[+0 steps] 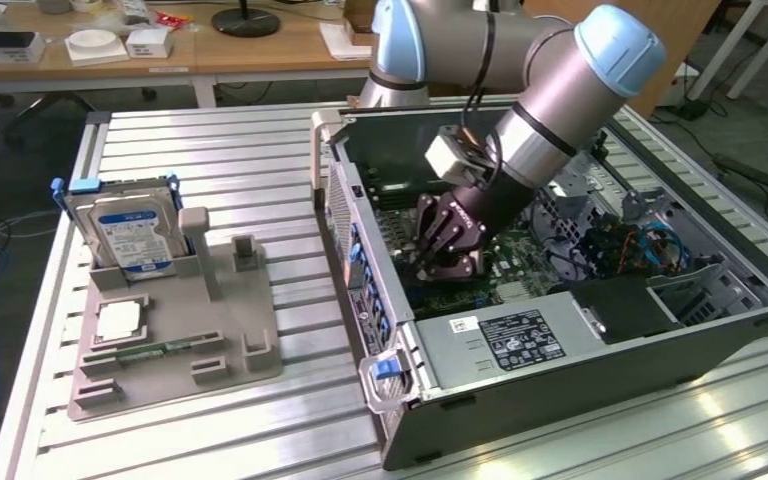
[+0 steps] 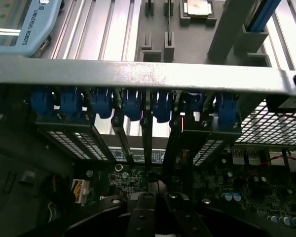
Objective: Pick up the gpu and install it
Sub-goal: 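Press down on the gpu until it lock into place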
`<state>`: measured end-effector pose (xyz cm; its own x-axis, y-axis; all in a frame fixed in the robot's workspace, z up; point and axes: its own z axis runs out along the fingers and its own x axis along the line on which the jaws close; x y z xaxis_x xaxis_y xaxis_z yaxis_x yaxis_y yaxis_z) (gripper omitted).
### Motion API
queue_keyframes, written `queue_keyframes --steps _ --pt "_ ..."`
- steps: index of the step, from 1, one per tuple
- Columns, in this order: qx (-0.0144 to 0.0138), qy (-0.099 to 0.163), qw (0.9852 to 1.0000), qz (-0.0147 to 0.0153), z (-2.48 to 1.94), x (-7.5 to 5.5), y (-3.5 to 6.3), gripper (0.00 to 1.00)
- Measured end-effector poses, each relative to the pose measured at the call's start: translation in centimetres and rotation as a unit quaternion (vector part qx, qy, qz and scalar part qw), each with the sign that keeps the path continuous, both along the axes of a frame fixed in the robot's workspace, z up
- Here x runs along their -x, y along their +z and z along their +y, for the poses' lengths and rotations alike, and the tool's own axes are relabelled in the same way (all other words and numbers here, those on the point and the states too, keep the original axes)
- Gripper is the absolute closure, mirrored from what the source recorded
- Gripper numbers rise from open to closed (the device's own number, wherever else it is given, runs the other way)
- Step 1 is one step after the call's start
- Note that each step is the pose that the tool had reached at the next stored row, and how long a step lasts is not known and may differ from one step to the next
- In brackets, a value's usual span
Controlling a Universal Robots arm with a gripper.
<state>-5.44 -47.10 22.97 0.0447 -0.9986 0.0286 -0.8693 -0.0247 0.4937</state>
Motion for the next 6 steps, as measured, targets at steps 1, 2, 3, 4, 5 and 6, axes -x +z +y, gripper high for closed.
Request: queue_keyframes --steps 1,2,3,4,5,6 --pt "-0.0005 0.000 1.0000 0.0000 0.01 -0.19 -0.10 0.90" --pt "-0.0007 0.000 1.0000 0.0000 0.02 -0.35 -0.18 0.90" --pt "-0.0009 0.000 1.0000 -0.0001 0.02 -0.49 -0.26 0.90" --pt "-0.0009 0.000 1.0000 -0.0001 0.02 -0.56 -0.30 0.90" --pt "-0.0008 0.000 1.0000 0.0000 0.01 -0.56 -0.29 0.90" --pt "-0.0008 0.000 1.0000 0.0000 0.02 -0.56 -0.29 0.90"
